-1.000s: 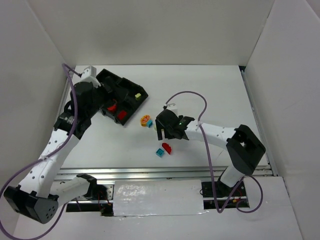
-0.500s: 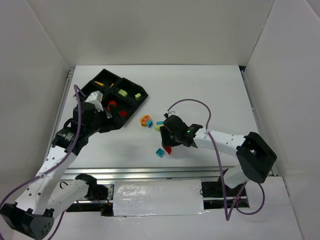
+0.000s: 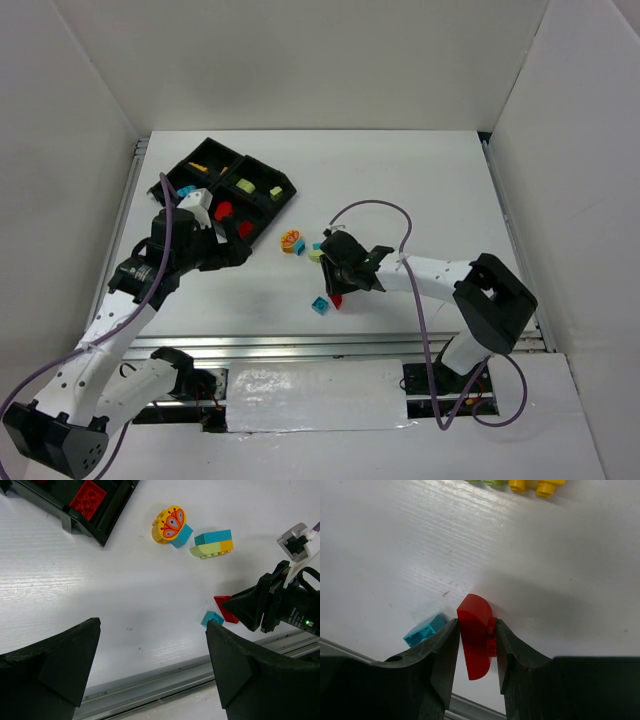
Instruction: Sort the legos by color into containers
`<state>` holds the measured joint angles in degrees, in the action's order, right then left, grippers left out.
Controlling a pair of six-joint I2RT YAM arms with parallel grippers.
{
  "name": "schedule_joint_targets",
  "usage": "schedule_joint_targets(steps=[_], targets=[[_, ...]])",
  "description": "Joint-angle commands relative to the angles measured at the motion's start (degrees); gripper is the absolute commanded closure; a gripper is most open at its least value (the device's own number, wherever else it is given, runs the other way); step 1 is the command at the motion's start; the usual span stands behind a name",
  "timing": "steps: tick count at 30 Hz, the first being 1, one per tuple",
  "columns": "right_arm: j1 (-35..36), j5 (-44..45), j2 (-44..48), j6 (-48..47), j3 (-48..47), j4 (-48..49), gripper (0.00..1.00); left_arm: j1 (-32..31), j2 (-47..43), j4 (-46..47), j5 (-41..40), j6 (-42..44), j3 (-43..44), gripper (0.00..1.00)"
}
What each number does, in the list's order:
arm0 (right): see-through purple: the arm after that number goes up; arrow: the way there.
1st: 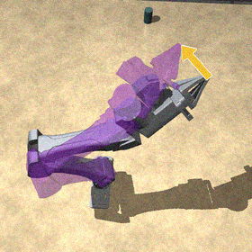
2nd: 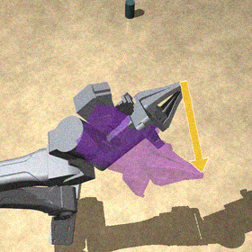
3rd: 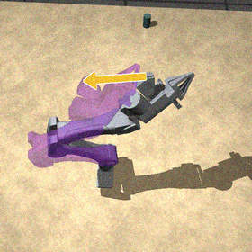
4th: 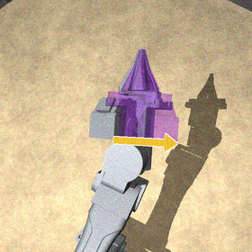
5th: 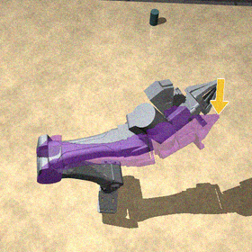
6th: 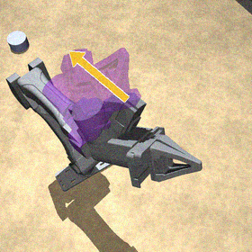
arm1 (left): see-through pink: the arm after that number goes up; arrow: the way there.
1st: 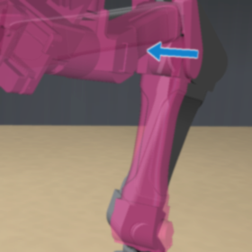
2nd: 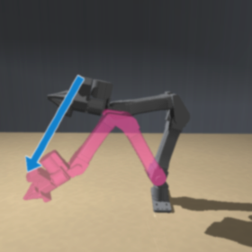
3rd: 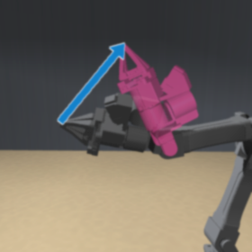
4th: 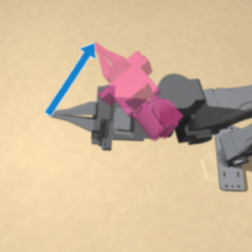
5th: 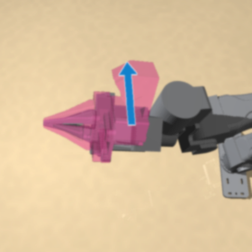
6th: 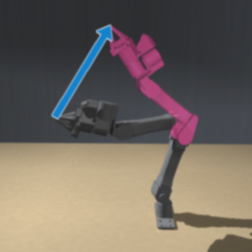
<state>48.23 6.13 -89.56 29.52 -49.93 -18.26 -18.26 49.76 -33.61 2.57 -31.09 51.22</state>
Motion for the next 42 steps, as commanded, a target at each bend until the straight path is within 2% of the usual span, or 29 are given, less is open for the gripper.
schedule_joint_targets(steps=[1,5,8,11,12,18,22,26,31,35,42], targets=[[-0.3,2.4,-1.5,-0.2,-2.2,0.0,0.58,-0.2,0.1,1.3,1.5,1.8,0.3,0.00],[-0.2,3.0,-2.2,-0.2,-2.8,-0.8,0.65,-0.2,0.0,0.9,1.2,2.1,0.3,0.01],[-0.2,3.3,-2.4,-0.1,-3.0,-0.9,0.66,-0.2,-0.3,0.6,0.9,2.2,0.3,0.01],[-0.3,3.5,-2.5,-0.1,-3.0,-1.1,0.81,-0.2,-0.2,0.6,0.8,2.1,0.4,0.01],[-0.2,3.9,-2.7,0.2,-3.2,-1.2,1.00,-0.2,-0.3,0.4,0.7,2.1,0.5,0.00],[-0.3,6.2,-1.6,1.5,-4.1,-3.2,1.00,-0.2,-1.6,-2.2,-1.2,2.8,1.9,0.01],[-0.2,8.8,4.2,2.3,-8.2,-6.6,1.00,-0.2,-4.5,-2.9,-5.9,2.3,1.3,0.01],[-0.2,6.7,4.9,1.6,-14.0,-6.1,1.00,-0.2,-6.2,-2.7,-9.8,0.8,0.5,0.00],[-0.1,1.7,-3.2,2.3,-24.8,0.8,1.00,-0.1,-7.5,-4.7,-15.6,-1.0,1.3,0.01],[-0.1,2.0,-12.2,6.1,-36.8,5.5,1.00,0.2,-10.6,-5.0,-18.7,-1.8,0.9,0.00],[-0.1,2.7,-25.6,9.3,-52.2,8.1,1.00,1.7,-12.1,-4.8,-18.6,-1.5,0.7,0.01]])
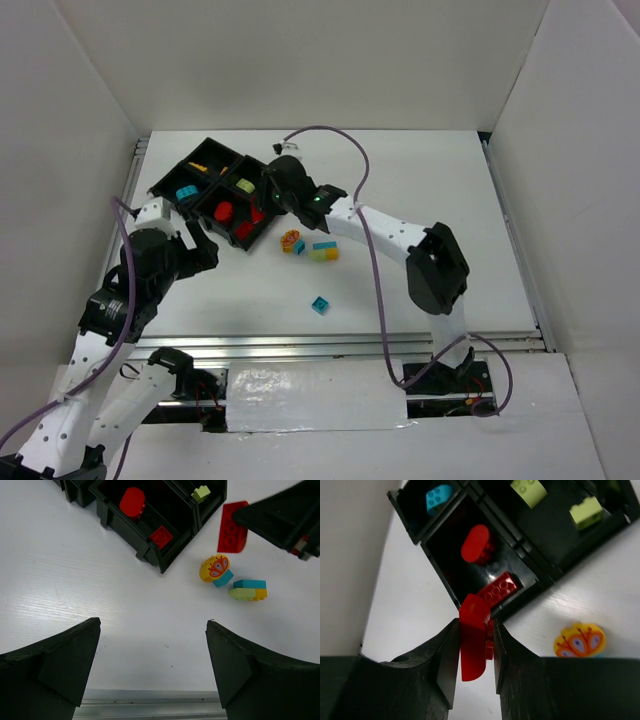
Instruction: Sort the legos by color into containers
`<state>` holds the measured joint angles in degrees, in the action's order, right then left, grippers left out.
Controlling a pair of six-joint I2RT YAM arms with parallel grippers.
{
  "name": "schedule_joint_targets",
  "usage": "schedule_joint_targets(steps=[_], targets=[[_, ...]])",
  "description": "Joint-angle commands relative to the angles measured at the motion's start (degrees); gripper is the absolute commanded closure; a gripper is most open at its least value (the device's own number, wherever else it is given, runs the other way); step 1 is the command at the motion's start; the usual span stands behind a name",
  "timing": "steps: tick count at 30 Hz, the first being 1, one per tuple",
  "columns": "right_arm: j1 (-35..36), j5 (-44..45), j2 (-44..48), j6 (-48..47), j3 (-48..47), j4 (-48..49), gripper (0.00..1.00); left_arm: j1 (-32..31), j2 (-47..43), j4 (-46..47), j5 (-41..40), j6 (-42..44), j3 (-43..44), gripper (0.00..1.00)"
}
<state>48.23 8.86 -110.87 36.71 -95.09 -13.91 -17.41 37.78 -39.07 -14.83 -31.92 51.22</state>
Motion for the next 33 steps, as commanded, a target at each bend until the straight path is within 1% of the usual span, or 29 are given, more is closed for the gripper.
schedule_joint_targets(steps=[1,2,5,8,10,11,12,13,14,15,16,17,18,21,24,25,26,27,28,29,30,32,33], targets=[[-0.1,0.0,-5.9,2.2,-9.0,2.9,1.00,1.3,-0.2,1.0,-0.8,-0.6,0.6,0.01],[-0.1,-0.1,-9.3,2.3,-12.5,2.8,1.00,1.5,-0.5,1.1,-0.4,-0.4,0.5,0.01],[-0.2,0.3,-14.7,2.2,-18.0,2.3,1.00,2.5,-0.6,1.8,1.1,0.0,0.0,0.00],[-0.2,-0.6,-17.5,2.1,-20.2,3.5,0.99,2.9,0.1,2.2,3.0,0.5,-0.2,0.00],[-0.5,-2.2,-18.8,2.1,-21.5,4.3,0.94,3.0,0.5,2.3,3.7,0.8,-0.1,0.01],[-0.4,-2.6,-19.3,1.9,-22.2,4.3,0.87,3.1,0.5,2.5,4.0,1.0,-0.2,0.01],[-0.5,-3.4,-19.6,1.0,-22.9,4.5,0.73,3.2,0.6,2.6,4.4,1.1,-0.1,0.00],[-0.5,-4.2,-20.4,0.4,-24.4,4.3,0.70,3.3,0.7,2.7,5.1,1.2,-0.2,0.01],[-0.5,-5.9,-20.8,-0.1,-25.3,4.1,0.62,3.4,0.7,2.9,5.4,1.5,-0.2,0.01],[-0.7,-6.5,-21.5,-1.2,-26.5,2.7,0.42,3.5,0.7,3.0,5.9,1.5,-0.2,0.00],[-0.7,-6.3,-21.8,-1.5,-28.9,1.7,0.38,3.6,0.8,3.0,6.4,1.7,-0.2,0.01],[-0.8,-6.1,-21.8,-2.0,-29.4,1.0,0.30,3.6,0.7,3.2,6.6,1.8,-0.3,0.00],[-0.8,-6.2,-21.4,-2.9,-29.6,1.2,0.27,3.6,0.6,3.2,6.6,1.8,-0.3,0.00],[-1.5,-5.9,-19.4,-3.7,-28.4,0.6,0.25,3.7,0.4,3.3,6.6,1.8,-0.3,0.00],[-2.3,-3.7,-14.5,-4.3,-23.1,0.2,0.24,3.8,0.0,3.1,6.4,1.7,-0.3,0.01],[-2.3,-2.8,-10.2,-4.1,-18.1,0.0,0.24,3.8,-0.1,3.3,6.5,1.7,-0.3,0.01],[-2.4,-1.8,-7.7,-4.0,-15.0,0.0,0.24,3.8,-0.2,3.4,6.7,1.9,-0.4,0.00],[-2.4,0.6,-2.2,-4.2,-7.9,0.6,0.24,3.8,-0.1,3.5,7.2,2.0,-0.7,0.01],[-2.4,2.2,0.8,-4.0,-4.2,0.6,0.23,3.8,0.1,4.0,7.7,2.2,-0.8,0.01],[-2.5,4.2,3.6,-3.6,-0.6,0.6,0.20,3.7,0.3,4.5,8.4,2.4,-1.0,0.01],[-2.6,8.2,9.7,-2.6,6.4,-0.6,0.17,3.6,1.4,5.2,10.8,2.7,-1.3,0.00],[-3.0,11.9,16.2,-1.6,13.4,-1.9,0.13,3.3,3.0,6.5,13.8,3.5,-1.6,0.01],[-3.7,13.9,22.6,-0.9,19.6,-3.3,0.10,2.1,5.3,7.2,16.4,3.3,-1.7,0.01]])
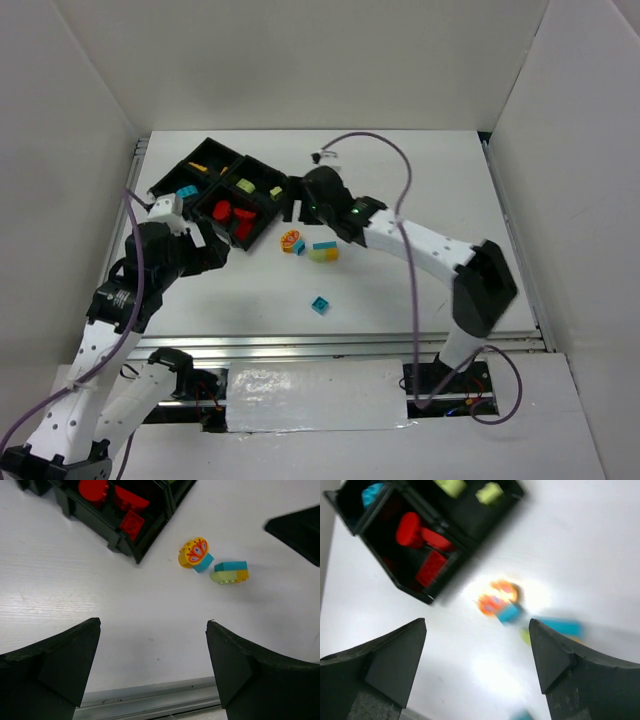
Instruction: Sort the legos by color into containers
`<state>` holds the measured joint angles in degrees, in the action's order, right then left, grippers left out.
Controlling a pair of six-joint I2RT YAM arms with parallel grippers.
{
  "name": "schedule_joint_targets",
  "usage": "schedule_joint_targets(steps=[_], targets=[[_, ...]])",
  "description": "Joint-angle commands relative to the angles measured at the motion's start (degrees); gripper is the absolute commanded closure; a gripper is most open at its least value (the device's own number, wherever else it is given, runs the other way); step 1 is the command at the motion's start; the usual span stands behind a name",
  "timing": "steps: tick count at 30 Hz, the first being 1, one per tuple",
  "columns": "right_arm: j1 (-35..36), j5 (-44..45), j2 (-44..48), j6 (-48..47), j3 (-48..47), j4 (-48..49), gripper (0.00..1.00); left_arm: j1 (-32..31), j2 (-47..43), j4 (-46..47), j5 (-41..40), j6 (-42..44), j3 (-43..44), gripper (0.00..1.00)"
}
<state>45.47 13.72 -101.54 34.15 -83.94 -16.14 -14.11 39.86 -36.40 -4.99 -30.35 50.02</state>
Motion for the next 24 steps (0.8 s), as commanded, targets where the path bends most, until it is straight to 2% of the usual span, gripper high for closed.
schedule_joint_targets(steps=[1,2,4,6,7,8,11,14,20,24], targets=[[-1.3,9.7,16.6,2.1,11.4,-1.9,0.09,-1.9,4.3,5.0,7.4,1.1,-0.5,0.01],[-2.0,10.1,19.6,2.8,13.8,-3.8,0.05,-3.1,5.6,5.5,7.7,0.0,-0.6,0.00],[-3.8,9.9,28.5,3.0,20.3,-5.6,0.05,-8.1,9.0,7.7,8.2,-3.7,-2.3,0.00],[-5.7,9.1,36.2,2.6,24.5,-8.6,0.04,-18.1,13.7,12.3,5.4,-6.2,-3.8,0.00],[-6.2,8.4,38.6,2.1,25.5,-9.6,0.04,-21.6,15.9,13.2,0.4,-7.4,-3.6,0.00],[-6.4,8.4,42.7,1.6,26.7,-12.0,0.04,-27.6,21.1,14.6,-1.1,-7.6,-2.7,0.01],[-6.8,9.1,49.2,0.9,27.5,-17.2,0.04,-35.1,29.3,18.0,-2.5,-6.0,-0.6,0.01],[-6.9,9.8,54.7,0.6,27.4,-21.9,0.03,-40.0,39.7,18.9,-4.8,-3.1,2.3,0.00],[-6.9,10.0,63.8,-0.2,27.6,-25.4,0.03,-42.0,50.3,22.7,-4.8,0.5,6.9,0.00],[-6.8,8.9,64.7,-0.9,27.1,-26.7,0.03,-43.5,56.6,21.2,-7.6,0.9,10.4,0.06]])
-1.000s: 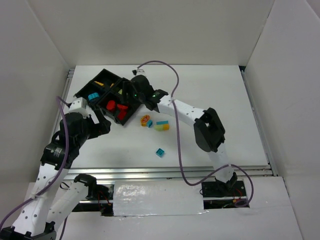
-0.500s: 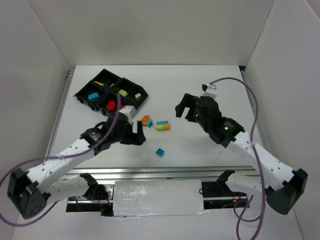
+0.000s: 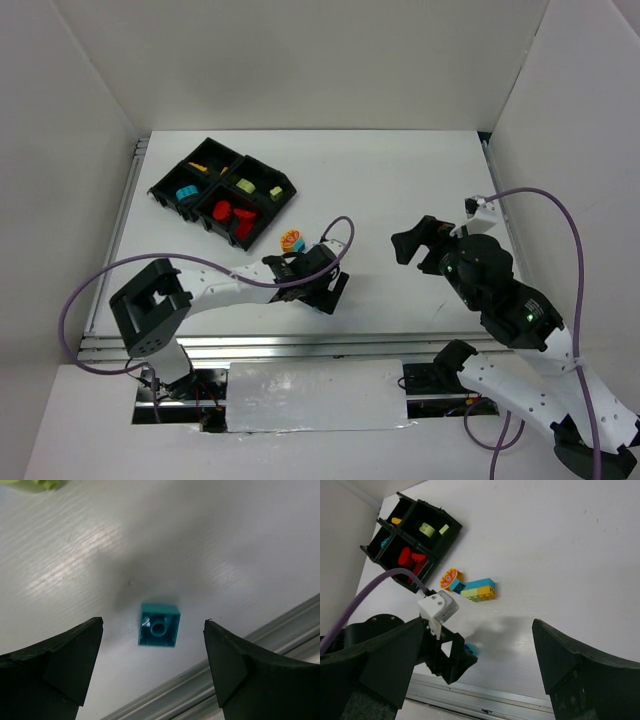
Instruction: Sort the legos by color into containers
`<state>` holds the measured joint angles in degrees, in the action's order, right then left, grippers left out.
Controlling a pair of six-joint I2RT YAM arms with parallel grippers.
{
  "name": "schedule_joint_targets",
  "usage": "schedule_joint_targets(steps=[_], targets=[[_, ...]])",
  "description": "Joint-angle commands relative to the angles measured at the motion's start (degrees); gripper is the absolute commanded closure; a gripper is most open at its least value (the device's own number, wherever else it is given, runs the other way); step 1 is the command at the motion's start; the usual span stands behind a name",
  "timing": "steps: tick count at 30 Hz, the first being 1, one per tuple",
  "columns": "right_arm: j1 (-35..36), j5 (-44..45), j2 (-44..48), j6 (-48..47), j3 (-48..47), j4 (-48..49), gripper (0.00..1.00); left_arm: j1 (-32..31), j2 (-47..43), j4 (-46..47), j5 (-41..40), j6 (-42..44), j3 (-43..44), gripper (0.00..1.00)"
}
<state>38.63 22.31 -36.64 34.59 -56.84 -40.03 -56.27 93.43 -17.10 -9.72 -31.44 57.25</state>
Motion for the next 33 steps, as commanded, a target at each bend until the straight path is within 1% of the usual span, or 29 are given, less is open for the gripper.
schedule_joint_targets(steps=[1,2,9,11,14,15,17,18,19,20,21,22,24,25,26,27,30,31,33], targets=[[0.0,-0.2,-0.1,-2.1,0.1,-2.3,0.03,-1.5,3.9,1.5,-3.2,1.9,3.6,0.07],[0.0,-0.7,0.0,-2.2,0.4,-2.3,0.03,-1.6,5.3,1.1,-3.9,1.8,4.4,0.08],[0.0,-1.6,0.5,-2.9,1.0,-1.6,0.03,-1.8,8.8,-0.1,-4.1,2.0,5.9,0.24],[0.0,-1.4,0.5,-3.0,1.0,-1.5,0.03,-2.3,8.9,-0.6,-4.2,1.8,5.9,0.24],[0.0,-1.2,0.4,-3.2,1.6,-1.1,0.03,-2.8,8.2,-1.4,-5.3,1.5,5.2,0.47],[0.0,-1.2,0.4,-3.2,1.6,-0.9,0.03,-2.8,7.9,-1.8,-5.7,1.3,5.1,0.70],[0.0,-1.6,0.3,-3.1,2.2,-0.4,0.03,-2.9,6.7,-3.0,-8.7,-0.1,5.4,0.94],[0.0,-1.6,0.1,-3.0,2.3,-0.3,0.03,-2.8,6.1,-5.3,-10.6,-0.8,5.9,1.00],[0.0,-1.5,0.1,-2.9,2.3,-0.1,0.03,-2.4,4.8,-6.8,-15.5,-1.3,7.3,1.00],[0.0,-1.5,0.1,-2.9,2.3,0.0,0.03,-1.7,4.1,-8.2,-18.0,-2.4,8.1,1.00],[0.0,-1.6,0.3,-2.9,2.3,0.3,0.03,-0.5,3.4,-11.6,-20.5,-3.3,9.1,1.00],[0.0,-1.8,0.3,-2.9,2.6,0.6,0.03,3.3,1.9,-13.1,-23.8,-4.1,11.0,1.00],[0.0,-2.8,0.3,-2.9,3.0,1.2,0.03,8.9,-0.3,-15.9,-25.0,-5.8,12.6,1.00],[0.0,-3.1,0.3,-2.8,3.4,1.8,0.03,15.6,-2.9,-16.1,-24.7,-6.6,13.7,1.00],[0.0,-3.9,0.2,-2.6,3.7,2.1,0.03,19.1,-4.2,-15.7,-23.8,-6.6,14.1,1.00],[0.0,-4.2,0.1,-2.3,4.4,2.5,0.03,26.5,-6.6,-15.0,-22.8,-7.2,15.2,1.00],[0.0,-5.8,0.1,-2.1,5.6,3.5,0.03,36.5,-8.2,-13.1,-19.8,-8.3,17.0,1.00],[0.0,-6.0,-0.1,-2.1,6.3,4.1,0.03,42.2,-7.5,-12.3,-18.6,-9.5,19.0,1.00],[0.0,-7.1,-0.4,-1.9,6.9,4.6,0.03,46.3,-5.6,-10.1,-15.7,-9.3,21.2,0.99]])
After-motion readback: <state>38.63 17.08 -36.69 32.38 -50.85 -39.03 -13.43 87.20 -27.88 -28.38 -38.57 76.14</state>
